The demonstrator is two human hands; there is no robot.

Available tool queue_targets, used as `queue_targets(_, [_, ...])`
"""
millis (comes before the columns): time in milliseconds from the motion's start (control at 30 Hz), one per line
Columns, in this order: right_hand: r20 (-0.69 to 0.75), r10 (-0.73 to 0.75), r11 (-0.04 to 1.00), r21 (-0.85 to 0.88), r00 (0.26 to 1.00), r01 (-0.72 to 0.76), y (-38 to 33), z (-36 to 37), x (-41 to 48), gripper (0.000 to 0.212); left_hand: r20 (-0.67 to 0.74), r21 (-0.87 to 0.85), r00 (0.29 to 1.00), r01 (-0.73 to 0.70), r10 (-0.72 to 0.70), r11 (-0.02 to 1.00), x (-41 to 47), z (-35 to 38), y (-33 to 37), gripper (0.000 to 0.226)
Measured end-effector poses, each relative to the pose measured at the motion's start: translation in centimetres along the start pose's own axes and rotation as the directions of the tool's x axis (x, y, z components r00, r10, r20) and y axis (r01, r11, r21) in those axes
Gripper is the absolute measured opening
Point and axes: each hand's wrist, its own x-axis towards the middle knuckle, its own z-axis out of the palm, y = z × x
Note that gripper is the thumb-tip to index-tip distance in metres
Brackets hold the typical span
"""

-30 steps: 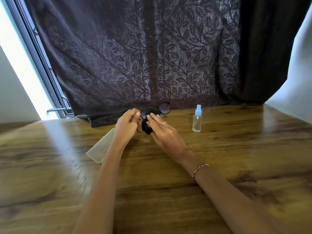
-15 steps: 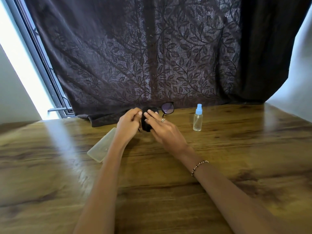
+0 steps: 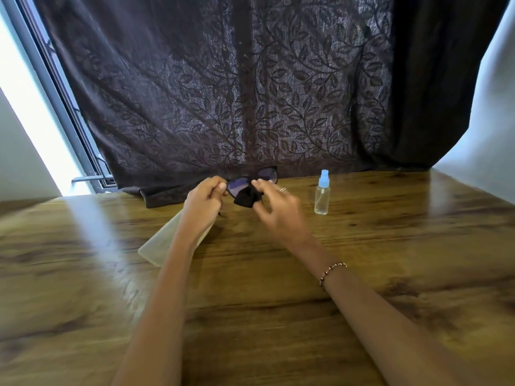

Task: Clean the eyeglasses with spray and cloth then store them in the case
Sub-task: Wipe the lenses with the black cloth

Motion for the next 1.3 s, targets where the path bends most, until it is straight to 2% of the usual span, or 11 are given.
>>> queue_targets(67, [-0.126, 0.16, 0.978, 0.156, 0.979, -0.14, 0.0, -0.6, 0.6, 0.015, 0.001, 0.001, 1.0, 0.013, -0.013, 1.0, 0.0, -0.3, 0.2, 0.02])
queue_targets(200, [-0.261, 0.508, 0.833, 0.39, 0.821, -0.391, 1.2, -2.1, 1.9, 0.012, 0.002, -0.016, 1.0, 0.02, -0.02, 1.0, -0.1, -0.6, 0.5, 0.02])
queue_targets(333, [-0.095, 0.718, 0.645, 0.463, 0.689, -0.608, 2.2, -1.7, 1.8, 0.018, 0.042, 0.009, 0.999, 0.004, -0.005, 1.0, -0.2, -1.0, 0.5, 0.02])
queue_targets(400, [0.031, 0.798, 0.469, 0.594, 0.602, -0.653, 2.3, -1.5, 1.8, 0.019, 0.06, 0.02, 0.998, -0.001, 0.0, 1.0, -0.2, -1.1, 0.3, 0.02])
queue_targets(467, [0.194, 0.829, 0.251, 0.71, 0.525, -0.658, 2.2, -1.4, 1.9, 0.018, 0.085, 0.02, 0.996, -0.01, 0.008, 1.0, -0.2, -1.3, 0.1, 0.021])
queue_targets(600, [0.362, 0.809, -0.012, 0.797, 0.462, -0.604, 2.1, -1.7, 2.3, 0.022, 0.201, 0.007, 0.979, 0.011, -0.012, 1.0, 0.0, -1.5, -0.3, 0.021])
queue_targets(833, [0.467, 0.764, -0.198, 0.826, 0.445, -0.527, 1.9, -1.7, 2.1, 0.022, 0.233, -0.105, 0.971, 0.073, -0.047, 0.992, 0.2, -2.2, -0.7, 0.021])
queue_targets(933, [0.38, 0.782, -0.038, 0.821, 0.495, -0.57, 1.9, -1.6, 2.0, 0.019, 0.209, -0.147, 0.978, 0.047, -0.015, 0.988, -0.1, -2.5, -0.9, 0.015])
queue_targets(1033, [0.004, 0.694, 0.626, 0.491, 0.72, -0.606, 2.1, -1.2, 1.6, 0.009, 0.2, -0.126, 0.98, 0.028, -0.002, 0.992, -0.2, -2.4, -0.8, 0.012])
queue_targets(1100, [-0.182, 0.436, 0.893, 0.207, 0.881, -0.399, 1.9, -1.0, 1.3, 0.013, 0.19, -0.128, 0.982, 0.041, -0.016, 0.991, -0.2, -2.3, -0.7, 0.013])
queue_targets(1300, [-0.096, 0.039, 0.999, -0.022, 0.995, -0.041, 1.2, -0.3, 0.3, 0.019, 0.132, -0.243, 0.989, 0.091, -0.06, 0.966, -0.7, -2.0, -0.4, 0.019])
